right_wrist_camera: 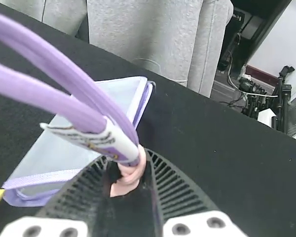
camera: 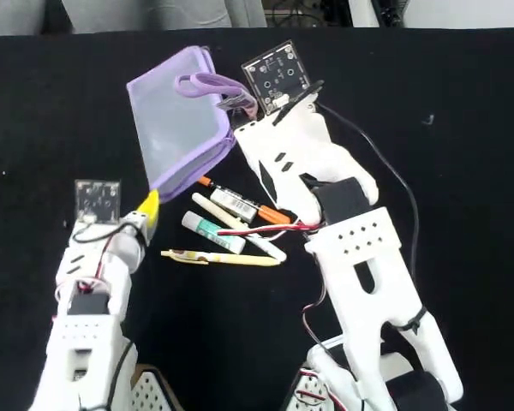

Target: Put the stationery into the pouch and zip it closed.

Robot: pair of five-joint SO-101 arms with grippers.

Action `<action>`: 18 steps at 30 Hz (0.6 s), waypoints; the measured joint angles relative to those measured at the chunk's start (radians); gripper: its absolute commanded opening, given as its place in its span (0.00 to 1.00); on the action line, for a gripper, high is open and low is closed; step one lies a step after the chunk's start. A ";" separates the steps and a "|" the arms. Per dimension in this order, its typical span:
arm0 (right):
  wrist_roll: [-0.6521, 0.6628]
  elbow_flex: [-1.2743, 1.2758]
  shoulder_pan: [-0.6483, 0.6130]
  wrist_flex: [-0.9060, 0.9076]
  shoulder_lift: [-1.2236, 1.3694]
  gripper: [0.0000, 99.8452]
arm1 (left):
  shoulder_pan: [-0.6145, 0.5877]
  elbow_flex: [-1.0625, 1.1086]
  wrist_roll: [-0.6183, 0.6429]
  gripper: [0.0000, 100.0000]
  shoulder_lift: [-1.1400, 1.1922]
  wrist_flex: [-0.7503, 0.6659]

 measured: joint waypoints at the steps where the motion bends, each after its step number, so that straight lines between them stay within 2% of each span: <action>1: 0.000 0.000 0.000 0.000 0.000 0.01 | 0.006 -0.023 0.000 0.25 0.051 0.000; 4: 0.000 0.000 0.000 0.000 0.000 0.01 | 0.020 -0.075 0.046 0.25 0.149 -0.017; 9: 0.000 0.000 0.000 0.000 0.000 0.01 | 0.020 -0.092 0.087 0.25 0.141 -0.038; 14: 0.000 0.000 0.000 0.000 0.000 0.01 | 0.020 -0.069 0.118 0.25 -0.009 0.011; 18: 0.000 0.000 0.000 -0.003 0.000 0.01 | 0.025 -0.052 0.181 0.25 -0.212 0.143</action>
